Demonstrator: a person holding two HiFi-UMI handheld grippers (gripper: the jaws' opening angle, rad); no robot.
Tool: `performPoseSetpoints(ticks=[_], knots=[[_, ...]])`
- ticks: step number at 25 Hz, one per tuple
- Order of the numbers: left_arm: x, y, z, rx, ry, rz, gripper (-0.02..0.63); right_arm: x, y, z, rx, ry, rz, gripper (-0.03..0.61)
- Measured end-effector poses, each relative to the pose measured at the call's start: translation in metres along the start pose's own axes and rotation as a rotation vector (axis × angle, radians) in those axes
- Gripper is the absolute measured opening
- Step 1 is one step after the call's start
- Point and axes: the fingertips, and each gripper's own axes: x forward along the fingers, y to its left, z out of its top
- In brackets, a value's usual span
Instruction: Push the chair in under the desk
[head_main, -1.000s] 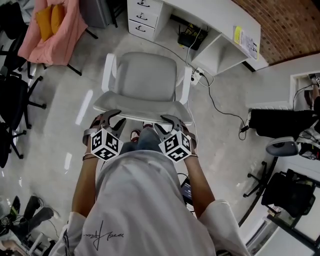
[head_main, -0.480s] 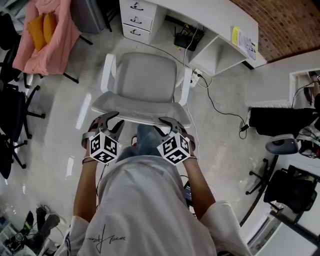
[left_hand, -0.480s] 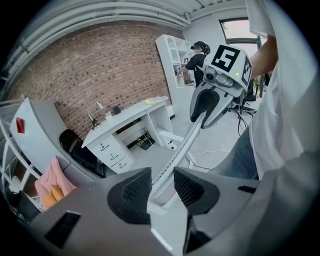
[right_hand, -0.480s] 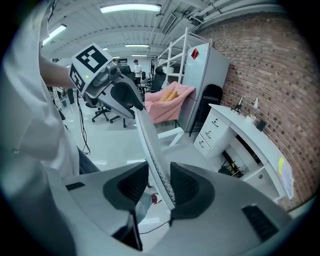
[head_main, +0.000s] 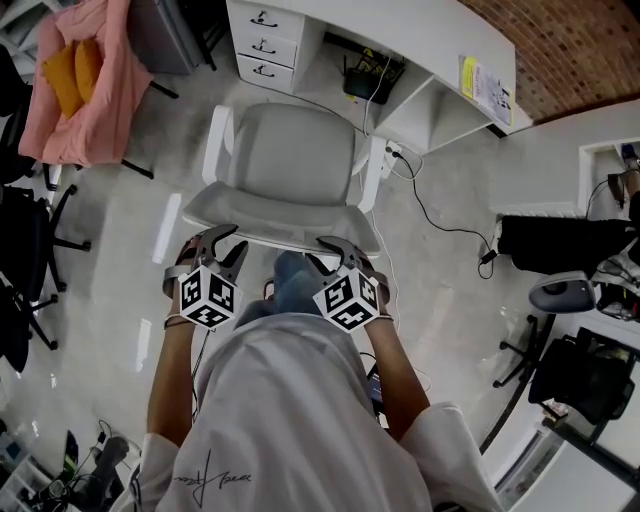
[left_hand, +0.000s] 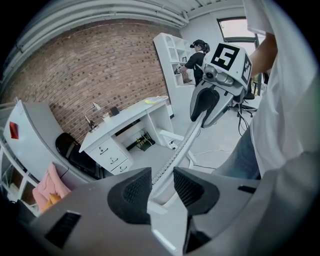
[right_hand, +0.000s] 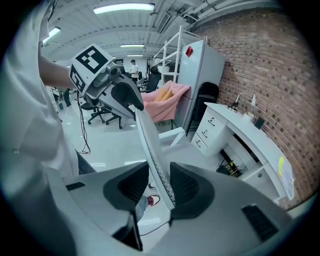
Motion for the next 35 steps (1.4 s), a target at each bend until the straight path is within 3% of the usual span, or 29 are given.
performPoseSetpoints(ticks=[35], knots=[[0.104, 0.113, 0.081, 0.058, 0.053, 0.019, 0.13, 0.035, -0.146, 0.021, 0.05, -0.054, -0.122, 0.144]])
